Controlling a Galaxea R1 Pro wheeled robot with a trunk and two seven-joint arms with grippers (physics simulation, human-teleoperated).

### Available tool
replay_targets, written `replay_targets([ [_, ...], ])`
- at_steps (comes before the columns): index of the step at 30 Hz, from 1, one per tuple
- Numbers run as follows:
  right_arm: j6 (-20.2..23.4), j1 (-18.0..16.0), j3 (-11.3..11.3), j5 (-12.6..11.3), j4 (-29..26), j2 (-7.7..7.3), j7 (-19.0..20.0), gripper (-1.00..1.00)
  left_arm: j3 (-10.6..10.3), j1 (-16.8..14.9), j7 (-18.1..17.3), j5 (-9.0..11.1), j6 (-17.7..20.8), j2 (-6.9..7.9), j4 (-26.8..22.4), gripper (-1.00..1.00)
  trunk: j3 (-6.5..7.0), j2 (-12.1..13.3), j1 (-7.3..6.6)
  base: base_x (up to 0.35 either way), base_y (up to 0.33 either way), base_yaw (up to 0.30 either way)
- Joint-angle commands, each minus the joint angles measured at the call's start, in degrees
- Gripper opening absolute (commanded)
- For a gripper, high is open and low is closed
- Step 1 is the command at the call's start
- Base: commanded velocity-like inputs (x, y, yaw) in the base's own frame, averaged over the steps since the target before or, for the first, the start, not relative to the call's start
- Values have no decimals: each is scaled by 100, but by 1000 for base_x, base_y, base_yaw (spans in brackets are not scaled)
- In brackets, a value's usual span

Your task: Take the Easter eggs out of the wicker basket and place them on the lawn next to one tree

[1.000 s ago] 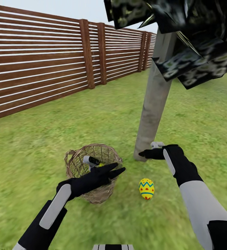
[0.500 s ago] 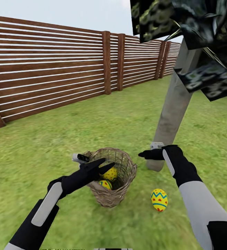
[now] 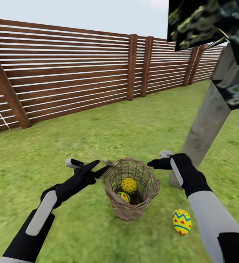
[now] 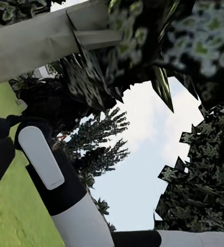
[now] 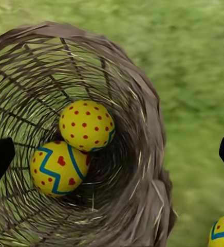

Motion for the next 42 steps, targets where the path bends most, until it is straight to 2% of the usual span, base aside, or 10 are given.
replay_targets([
  [1,18,0,15,-19,17,-7,-62,100,44,-3,-2,32,26,30,47,100,-5,-2,-1,0,0,297],
  [4,-4,4,29,-19,91,39,-403,100,213,-1,-12,42,12,200,257,100,-5,-2,-1,0,0,290],
  [6,-13,9,96,-22,124,133,-657,100,404,2,-16,44,9,250,402,100,-5,-2,-1,0,0,145],
  [9,-35,90,225,-27,162,199,-802,100,630,7,-15,45,2,271,584,100,-5,-2,-1,0,0,37],
  [17,-223,216,759,-36,181,213,-828,100,809,10,-16,47,7,275,747,100,-5,-2,-1,27,0,2],
  [20,-223,218,816,-37,182,206,-809,100,907,23,-17,49,7,275,764,100,-5,-2,-1,258,0,0],
  [29,-187,227,878,-37,189,213,-806,100,923,26,-18,50,7,275,767,100,-5,-2,-1,330,0,0],
  [30,-175,227,1315,-52,191,210,-797,100,923,26,-16,47,7,275,767,100,-5,-2,-1,159,0,0],
  [32,-170,235,1566,-66,191,212,-792,100,923,26,-16,46,7,273,767,100,-5,-2,-1,83,0,0],
  [42,-132,361,2322,-78,197,206,-771,100,917,26,-18,46,7,266,760,100,-5,-2,-1,10,0,0],
])
